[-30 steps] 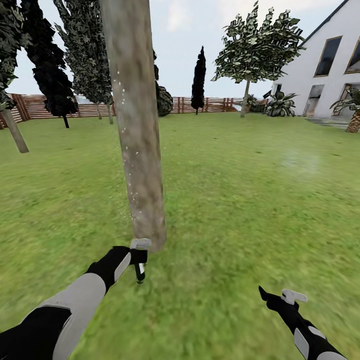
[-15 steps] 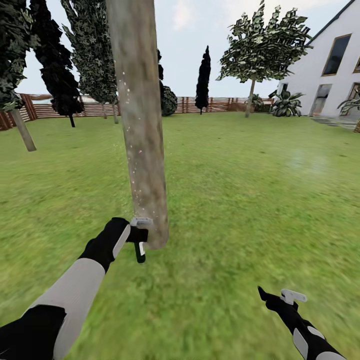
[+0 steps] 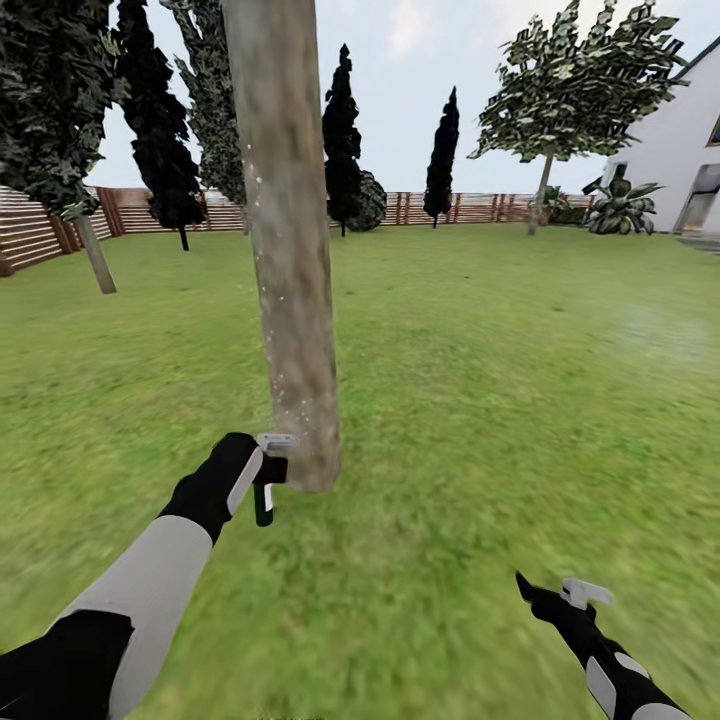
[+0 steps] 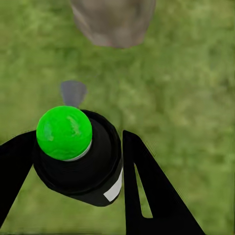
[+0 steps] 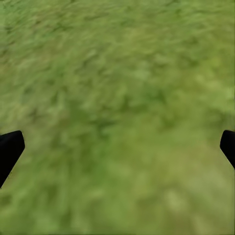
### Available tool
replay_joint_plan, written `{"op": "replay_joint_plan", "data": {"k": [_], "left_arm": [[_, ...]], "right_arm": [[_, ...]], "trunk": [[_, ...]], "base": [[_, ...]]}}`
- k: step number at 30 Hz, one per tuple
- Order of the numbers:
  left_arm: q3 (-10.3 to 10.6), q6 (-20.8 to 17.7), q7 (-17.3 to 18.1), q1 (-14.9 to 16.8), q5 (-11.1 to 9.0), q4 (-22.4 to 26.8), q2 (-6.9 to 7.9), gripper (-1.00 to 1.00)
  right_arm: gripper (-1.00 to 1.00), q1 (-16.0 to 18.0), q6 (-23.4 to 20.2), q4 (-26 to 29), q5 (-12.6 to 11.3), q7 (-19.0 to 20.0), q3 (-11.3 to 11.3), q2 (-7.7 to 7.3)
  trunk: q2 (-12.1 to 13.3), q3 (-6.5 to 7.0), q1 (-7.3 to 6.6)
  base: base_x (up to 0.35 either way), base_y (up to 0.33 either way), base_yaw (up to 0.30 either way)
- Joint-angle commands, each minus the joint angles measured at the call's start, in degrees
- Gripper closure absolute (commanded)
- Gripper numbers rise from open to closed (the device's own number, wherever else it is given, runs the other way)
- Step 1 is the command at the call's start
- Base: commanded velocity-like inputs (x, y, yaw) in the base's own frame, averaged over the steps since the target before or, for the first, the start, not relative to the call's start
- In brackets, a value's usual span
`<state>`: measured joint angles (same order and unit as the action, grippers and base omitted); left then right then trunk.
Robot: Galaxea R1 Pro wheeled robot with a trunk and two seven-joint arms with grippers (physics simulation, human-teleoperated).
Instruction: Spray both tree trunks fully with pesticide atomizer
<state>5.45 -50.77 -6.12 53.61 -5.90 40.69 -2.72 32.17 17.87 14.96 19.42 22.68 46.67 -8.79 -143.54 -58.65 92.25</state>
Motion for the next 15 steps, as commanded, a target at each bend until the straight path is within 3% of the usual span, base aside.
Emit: {"op": "replay_joint_plan", "data": {"k": [1,5,15], "left_arm": [[0.0,0.0,0.0,0.0,0.0,0.0,0.00,1.00],[0.0,0.0,0.0,0.0,0.0,0.0,-0.01,1.00],[0.1,0.0,0.0,0.0,0.1,1.1,-0.01,1.00]], "right_arm": [[-1.00,0.0,0.0,0.0,0.0,0.0,0.0,0.00],[-1.00,0.0,0.0,0.0,0.0,0.0,0.0,0.00],[-1.00,0.0,0.0,0.0,0.0,0.0,0.0,0.00]], "trunk": [[0.0,0.00,0.00],[0.0,0.00,0.00],[0.0,0.00,0.00]], "base": [[0.000,-0.052,0.273],[0.074,-0.198,0.218],[0.114,-0.284,0.048]]}}
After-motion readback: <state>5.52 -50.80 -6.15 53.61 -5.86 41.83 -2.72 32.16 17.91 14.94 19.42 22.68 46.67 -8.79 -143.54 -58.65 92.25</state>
